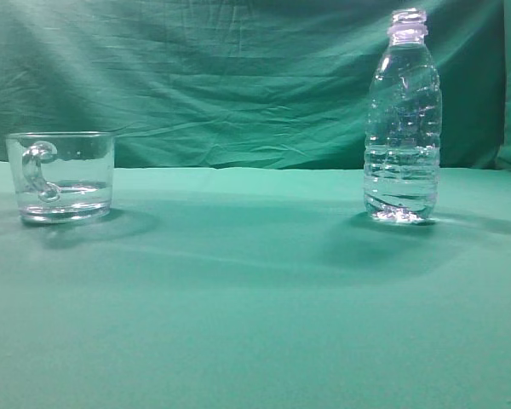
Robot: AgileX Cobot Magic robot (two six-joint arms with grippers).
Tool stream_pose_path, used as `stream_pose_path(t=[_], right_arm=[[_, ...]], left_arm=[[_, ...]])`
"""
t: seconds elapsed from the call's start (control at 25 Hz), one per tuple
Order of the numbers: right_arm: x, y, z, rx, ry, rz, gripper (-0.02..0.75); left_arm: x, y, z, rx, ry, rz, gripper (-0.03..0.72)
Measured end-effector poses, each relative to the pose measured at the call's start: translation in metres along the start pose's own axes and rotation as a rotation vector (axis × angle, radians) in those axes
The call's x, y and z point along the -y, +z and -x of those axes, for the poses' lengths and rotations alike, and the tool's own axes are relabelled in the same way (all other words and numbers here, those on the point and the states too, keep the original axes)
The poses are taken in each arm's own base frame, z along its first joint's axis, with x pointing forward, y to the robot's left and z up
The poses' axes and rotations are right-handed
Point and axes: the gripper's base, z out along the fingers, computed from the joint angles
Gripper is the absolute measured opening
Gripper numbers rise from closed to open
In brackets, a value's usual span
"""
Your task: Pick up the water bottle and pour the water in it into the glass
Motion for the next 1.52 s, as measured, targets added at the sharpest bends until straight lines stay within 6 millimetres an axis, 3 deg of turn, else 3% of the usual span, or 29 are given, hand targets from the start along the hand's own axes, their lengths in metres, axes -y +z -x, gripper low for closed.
stream_pose_path(t=[0.12, 0.28, 0.64, 0.88, 1.04, 1.52], right_arm=[[-0.004, -0.011, -0.014, -0.128, -0.068, 0.051, 0.000], [-0.005, -0.034, -0.028, -0.119, -0.096, 0.074, 0.000], [0.003, -0.044, -0.125, -0.113, -0.122, 0.054, 0.000], [0.006, -0.040, -0.168, -0.173, -0.139, 0.045, 0.000], [0.009, -0.038, -0.182, -0.217, -0.128, 0.009, 0.000], [0.010, -0.038, -0.185, -0.249, -0.108, -0.016, 0.000]], left_arm=[[0.000, 0.000, 0.000, 0.000, 0.000, 0.000, 0.000], [0.000, 0.000, 0.000, 0.000, 0.000, 0.000, 0.000], [0.000, 0.000, 0.000, 0.000, 0.000, 0.000, 0.000], [0.000, 0.000, 0.000, 0.000, 0.000, 0.000, 0.000], [0.000, 0.000, 0.000, 0.000, 0.000, 0.000, 0.000], [0.000, 0.000, 0.000, 0.000, 0.000, 0.000, 0.000]])
